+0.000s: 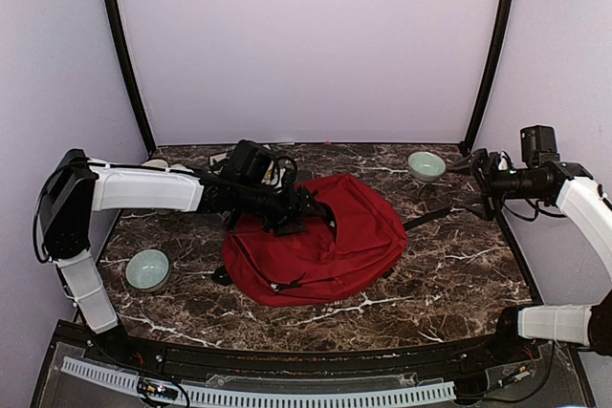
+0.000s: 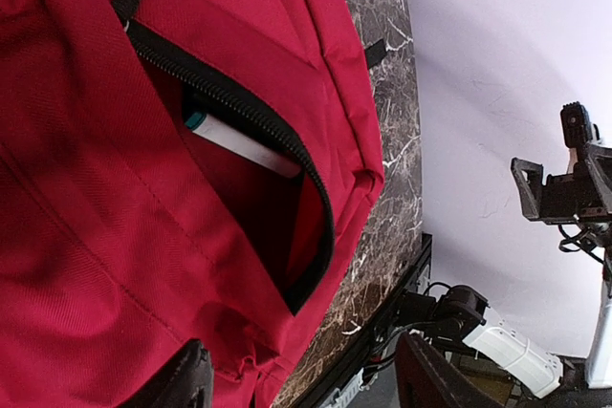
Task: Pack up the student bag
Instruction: Place the pen in the lower front pocket of the bag, then grab the lower front pocket of the student bag.
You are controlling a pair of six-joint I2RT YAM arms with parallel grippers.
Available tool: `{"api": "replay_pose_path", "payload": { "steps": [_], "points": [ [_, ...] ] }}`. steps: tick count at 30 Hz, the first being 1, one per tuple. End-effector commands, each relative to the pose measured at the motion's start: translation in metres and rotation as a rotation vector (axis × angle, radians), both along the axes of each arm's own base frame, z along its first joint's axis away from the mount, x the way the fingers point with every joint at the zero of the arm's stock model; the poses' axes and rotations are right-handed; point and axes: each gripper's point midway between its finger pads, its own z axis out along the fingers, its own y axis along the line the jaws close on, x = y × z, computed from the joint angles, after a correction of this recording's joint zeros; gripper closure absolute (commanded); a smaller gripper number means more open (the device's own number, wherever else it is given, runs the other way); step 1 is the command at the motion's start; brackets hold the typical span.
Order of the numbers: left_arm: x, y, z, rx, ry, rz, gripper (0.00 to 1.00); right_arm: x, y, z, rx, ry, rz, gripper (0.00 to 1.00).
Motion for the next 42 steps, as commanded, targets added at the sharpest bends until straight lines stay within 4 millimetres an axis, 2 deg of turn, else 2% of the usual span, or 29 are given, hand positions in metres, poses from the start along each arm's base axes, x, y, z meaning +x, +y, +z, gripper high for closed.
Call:
{"api": "replay_pose_path", "payload": {
  "steps": [1, 9, 17, 19, 22, 23, 25, 30, 35, 40, 42],
  "points": [
    [-0.007, 0.025, 0.016, 0.098, -0.073, 0.019, 0.32, 0.004, -0.003, 0.001, -0.007, -0.042, -0.015, 0.08],
    [0.002, 0.048, 0.041, 0.217, -0.146, 0.079, 0.35, 0.013, -0.003, 0.005, -0.037, -0.101, 0.009, 0.09],
    [0.024, 0.063, 0.051, 0.296, -0.156, 0.226, 0.46, 0.027, -0.008, 0.020, -0.231, -0.179, 0.140, 0.11],
    [0.029, 0.060, 0.052, 0.302, -0.168, 0.228, 0.47, 0.031, -0.007, 0.027, -0.257, -0.203, 0.162, 0.11],
    [0.040, 0.037, 0.061, 0.257, -0.235, 0.118, 0.55, 0.036, 0.000, 0.032, -0.254, -0.230, 0.186, 0.11],
    [0.046, 0.029, 0.068, 0.263, -0.256, 0.090, 0.58, 0.038, 0.004, 0.031, -0.241, -0.239, 0.195, 0.11],
    [0.054, 0.028, 0.067, 0.331, -0.262, 0.054, 0.61, 0.042, 0.016, 0.030, -0.212, -0.270, 0.221, 0.11],
    [0.067, 0.035, 0.069, 0.349, -0.252, 0.049, 0.61, 0.054, 0.052, 0.022, -0.190, -0.264, 0.318, 0.11],
    [0.077, 0.049, 0.053, 0.337, -0.197, 0.066, 0.62, 0.072, 0.087, 0.018, -0.194, -0.262, 0.402, 0.11],
    [0.082, 0.047, 0.035, 0.269, -0.126, 0.036, 0.64, 0.083, 0.126, 0.000, -0.196, -0.200, 0.490, 0.12],
    [0.080, 0.047, 0.030, 0.265, -0.117, 0.018, 0.64, 0.090, 0.141, -0.014, -0.206, -0.171, 0.518, 0.13]
  ]
}}
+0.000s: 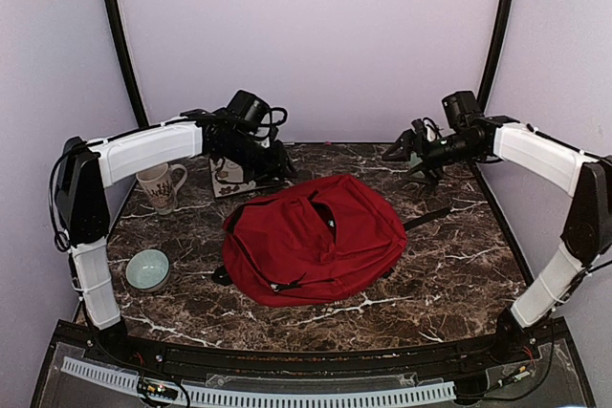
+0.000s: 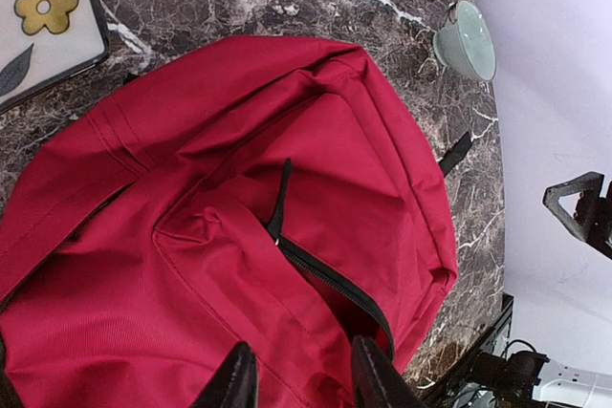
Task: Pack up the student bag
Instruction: Grab the lower front pocket of the student bag.
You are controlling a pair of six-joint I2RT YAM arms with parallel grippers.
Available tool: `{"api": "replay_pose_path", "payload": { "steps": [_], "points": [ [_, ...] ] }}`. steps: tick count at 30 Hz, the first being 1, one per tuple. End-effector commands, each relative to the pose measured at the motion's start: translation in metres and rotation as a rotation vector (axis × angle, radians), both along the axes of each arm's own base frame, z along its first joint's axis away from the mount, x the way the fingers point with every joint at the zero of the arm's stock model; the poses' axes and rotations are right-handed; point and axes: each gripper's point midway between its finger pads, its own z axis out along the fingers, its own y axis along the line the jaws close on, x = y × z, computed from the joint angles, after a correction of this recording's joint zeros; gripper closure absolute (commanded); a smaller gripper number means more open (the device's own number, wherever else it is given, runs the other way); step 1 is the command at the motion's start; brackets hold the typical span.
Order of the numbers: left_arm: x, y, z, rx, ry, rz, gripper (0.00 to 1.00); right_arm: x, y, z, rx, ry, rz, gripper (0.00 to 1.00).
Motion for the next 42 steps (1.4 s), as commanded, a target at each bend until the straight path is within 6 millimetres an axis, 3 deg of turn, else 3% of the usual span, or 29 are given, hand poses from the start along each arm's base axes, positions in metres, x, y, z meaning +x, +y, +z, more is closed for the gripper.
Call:
{"api": "replay_pose_path", "payload": {
  "steps": [1, 9, 11, 18, 23, 33, 42],
  "points": [
    [-0.011, -0.007, -0.018, -0.034, 0.061, -0.074, 0.64, 0.015, 0.031, -0.009, -0.030, -0.009, 0.055, 0.13],
    [-0.017, -0.001, -0.030, -0.036, 0.085, -0.126, 0.66, 0.026, 0.101, -0.045, -0.056, 0.043, 0.176, 0.14],
    [-0.011, 0.013, -0.030, -0.025, 0.081, -0.107, 0.67, 0.029, 0.117, -0.055, -0.053, 0.058, 0.204, 0.16],
    [-0.023, 0.028, -0.034, 0.000, 0.076, -0.122, 0.68, 0.045, 0.159, -0.082, -0.031, 0.101, 0.245, 0.20],
    [-0.029, 0.035, -0.029, -0.005, 0.065, -0.122, 0.68, 0.053, 0.170, -0.093, -0.008, 0.106, 0.253, 0.23],
    [-0.036, 0.041, -0.024, -0.021, 0.051, -0.110, 0.68, 0.049, 0.197, -0.099, 0.126, 0.116, 0.320, 0.33],
    [-0.038, 0.042, -0.021, -0.022, 0.041, -0.120, 0.69, 0.057, 0.205, -0.107, 0.191, 0.146, 0.304, 0.35]
  ]
}}
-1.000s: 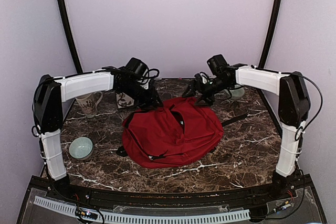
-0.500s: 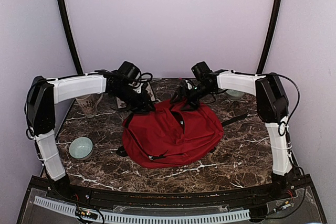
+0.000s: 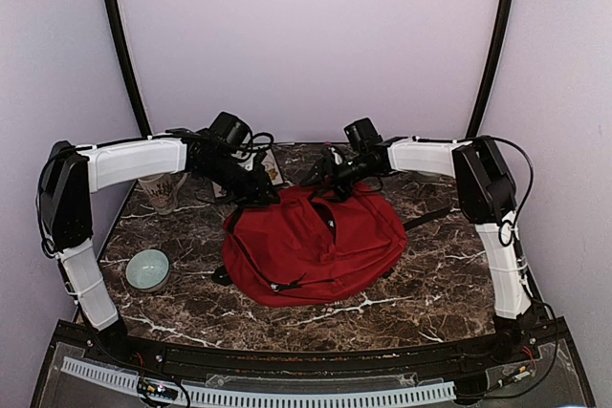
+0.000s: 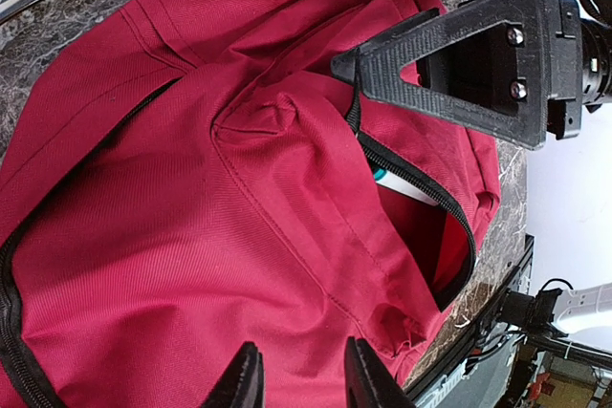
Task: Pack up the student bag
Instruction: Grab the lower front pocket of the student bag.
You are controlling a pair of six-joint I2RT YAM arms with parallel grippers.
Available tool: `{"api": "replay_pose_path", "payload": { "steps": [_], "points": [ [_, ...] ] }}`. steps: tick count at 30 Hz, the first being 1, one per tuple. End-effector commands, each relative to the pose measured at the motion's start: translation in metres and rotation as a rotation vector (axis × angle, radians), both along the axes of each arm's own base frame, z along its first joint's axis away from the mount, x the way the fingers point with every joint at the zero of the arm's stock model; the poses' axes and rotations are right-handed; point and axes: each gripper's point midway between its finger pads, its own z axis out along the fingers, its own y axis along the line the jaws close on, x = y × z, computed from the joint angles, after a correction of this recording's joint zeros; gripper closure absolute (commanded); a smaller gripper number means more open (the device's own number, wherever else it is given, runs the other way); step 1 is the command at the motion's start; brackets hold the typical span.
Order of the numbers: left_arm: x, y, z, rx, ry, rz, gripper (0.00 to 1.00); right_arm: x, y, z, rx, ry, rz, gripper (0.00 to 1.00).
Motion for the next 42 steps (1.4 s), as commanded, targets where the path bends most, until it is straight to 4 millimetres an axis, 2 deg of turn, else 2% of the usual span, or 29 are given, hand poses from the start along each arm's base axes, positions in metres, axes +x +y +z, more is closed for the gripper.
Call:
{"api": "replay_pose_path", "payload": {
  "steps": [1, 4, 7, 14, 18, 24, 29, 37, 42],
  "points": [
    [-0.003, 0.002, 0.021, -0.032, -0.045, -0.014, 0.69, 0.005, 0.012, 0.006, 0.072, -0.003, 0.009, 0.35],
    [-0.003, 0.001, 0.022, -0.035, -0.046, -0.021, 0.69, 0.006, 0.013, 0.005, 0.093, 0.003, 0.004, 0.37],
    [-0.002, 0.001, 0.023, -0.038, -0.051, -0.026, 0.69, 0.005, 0.014, 0.004, 0.113, 0.006, 0.008, 0.44],
    [0.001, 0.001, 0.023, -0.034, -0.050, -0.037, 0.69, 0.009, 0.009, -0.001, 0.137, 0.013, -0.002, 0.71],
    [0.001, 0.000, 0.022, -0.035, -0.046, -0.040, 0.69, 0.012, 0.007, 0.003, 0.146, 0.005, -0.006, 0.80],
    [0.005, -0.003, 0.022, -0.039, -0.039, -0.039, 0.69, 0.010, 0.006, 0.006, 0.146, 0.003, -0.005, 1.00],
    [0.011, -0.002, 0.025, -0.031, -0.026, -0.024, 0.68, 0.004, 0.003, 0.012, 0.134, 0.001, -0.004, 1.00],
    [0.022, 0.009, 0.016, -0.001, 0.044, 0.075, 0.67, -0.015, -0.006, 0.028, 0.062, -0.044, 0.002, 1.00],
    [0.027, 0.020, -0.001, 0.053, 0.201, 0.203, 0.66, -0.031, -0.011, 0.027, 0.004, -0.068, 0.015, 1.00]
  ]
}}
